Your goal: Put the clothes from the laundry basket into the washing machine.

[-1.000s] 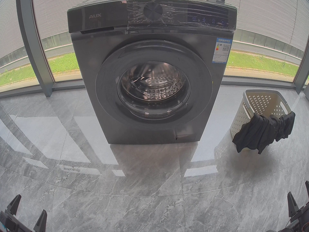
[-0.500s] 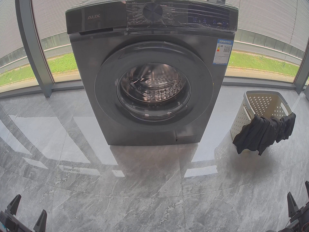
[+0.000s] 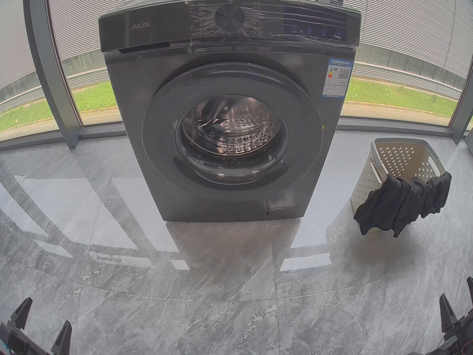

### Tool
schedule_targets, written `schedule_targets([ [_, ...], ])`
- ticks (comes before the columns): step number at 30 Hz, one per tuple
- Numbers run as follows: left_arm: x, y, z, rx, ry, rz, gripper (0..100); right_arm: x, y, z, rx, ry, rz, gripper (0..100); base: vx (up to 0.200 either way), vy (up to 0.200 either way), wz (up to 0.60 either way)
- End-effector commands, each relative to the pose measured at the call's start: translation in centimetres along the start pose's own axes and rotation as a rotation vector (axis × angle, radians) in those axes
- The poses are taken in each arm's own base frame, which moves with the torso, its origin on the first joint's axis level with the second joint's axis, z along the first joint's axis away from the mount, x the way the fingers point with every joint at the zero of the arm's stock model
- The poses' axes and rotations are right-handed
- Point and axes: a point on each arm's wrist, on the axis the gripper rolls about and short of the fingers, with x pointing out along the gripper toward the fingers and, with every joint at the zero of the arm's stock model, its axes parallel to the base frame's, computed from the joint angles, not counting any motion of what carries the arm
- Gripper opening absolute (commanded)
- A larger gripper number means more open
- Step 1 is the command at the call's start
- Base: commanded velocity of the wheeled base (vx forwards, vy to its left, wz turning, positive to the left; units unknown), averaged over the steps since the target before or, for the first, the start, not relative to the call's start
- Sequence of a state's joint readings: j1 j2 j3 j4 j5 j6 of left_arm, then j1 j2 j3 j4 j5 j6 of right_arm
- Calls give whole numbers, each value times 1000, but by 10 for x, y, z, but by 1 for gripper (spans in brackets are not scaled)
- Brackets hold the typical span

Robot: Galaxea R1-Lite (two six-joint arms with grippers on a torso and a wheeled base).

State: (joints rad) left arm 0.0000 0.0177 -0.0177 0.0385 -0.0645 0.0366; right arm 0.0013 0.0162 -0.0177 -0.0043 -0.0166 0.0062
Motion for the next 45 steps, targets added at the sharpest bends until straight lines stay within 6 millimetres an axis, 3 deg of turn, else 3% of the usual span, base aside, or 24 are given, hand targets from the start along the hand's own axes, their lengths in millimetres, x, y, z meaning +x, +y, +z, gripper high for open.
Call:
schedule_targets([
  [1,0,0,-5,-1,0,0,100,0,0,-5,0,0,0,100,0,-200,0],
  [45,0,0,-5,5,0,2,100,0,0,-5,0,0,0,100,0,-200,0],
])
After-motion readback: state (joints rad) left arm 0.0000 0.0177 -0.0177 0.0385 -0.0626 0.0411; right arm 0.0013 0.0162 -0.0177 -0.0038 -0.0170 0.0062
